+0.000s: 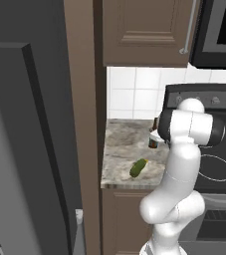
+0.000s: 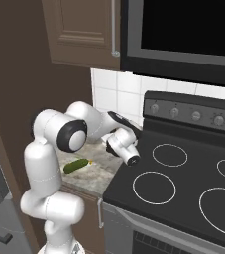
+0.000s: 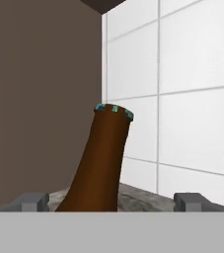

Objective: Place the liquor and beer on the top shelf of the fridge to keep them out of children's reach, and place the cucumber on lower shelves for easy access.

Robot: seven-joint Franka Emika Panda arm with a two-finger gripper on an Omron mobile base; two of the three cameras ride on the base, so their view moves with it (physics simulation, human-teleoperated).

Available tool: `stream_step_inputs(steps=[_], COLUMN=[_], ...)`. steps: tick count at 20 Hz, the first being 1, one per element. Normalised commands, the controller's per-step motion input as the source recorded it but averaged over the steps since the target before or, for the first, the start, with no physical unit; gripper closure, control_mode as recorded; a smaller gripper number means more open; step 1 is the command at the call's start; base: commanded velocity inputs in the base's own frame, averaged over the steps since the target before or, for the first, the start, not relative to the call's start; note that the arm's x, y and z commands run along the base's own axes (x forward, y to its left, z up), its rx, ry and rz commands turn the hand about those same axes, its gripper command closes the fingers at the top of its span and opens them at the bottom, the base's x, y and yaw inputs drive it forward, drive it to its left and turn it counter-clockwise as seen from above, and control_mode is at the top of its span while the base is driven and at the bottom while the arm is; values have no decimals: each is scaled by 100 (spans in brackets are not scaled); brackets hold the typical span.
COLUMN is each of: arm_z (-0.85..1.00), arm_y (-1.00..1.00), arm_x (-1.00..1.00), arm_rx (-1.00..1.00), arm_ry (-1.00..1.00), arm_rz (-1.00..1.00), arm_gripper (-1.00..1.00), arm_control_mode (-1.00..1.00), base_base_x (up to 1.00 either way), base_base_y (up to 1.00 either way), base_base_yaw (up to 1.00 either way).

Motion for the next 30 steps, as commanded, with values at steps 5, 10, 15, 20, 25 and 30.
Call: stream_step_inputs(steps=[5,10,15,20,25,30], arm_z=[-21,-17,-10,-1,36,89], arm_y=[13,3,0,3,27,26], arm_x=[0,0,-17,-72,-91,-72], arm_rx=[0,0,0,-1,-8,-11], arm_ry=[0,0,0,-3,-11,-3], arm_rz=[0,0,3,14,11,2], arm_gripper=[100,100,100,100,100,100], arm_control_mode=[-100,-100,-100,-100,-100,-100], base_base_x=[0,0,0,0,0,0], base_base_y=[0,0,0,0,0,0], base_base_yaw=[0,0,0,0,0,0])
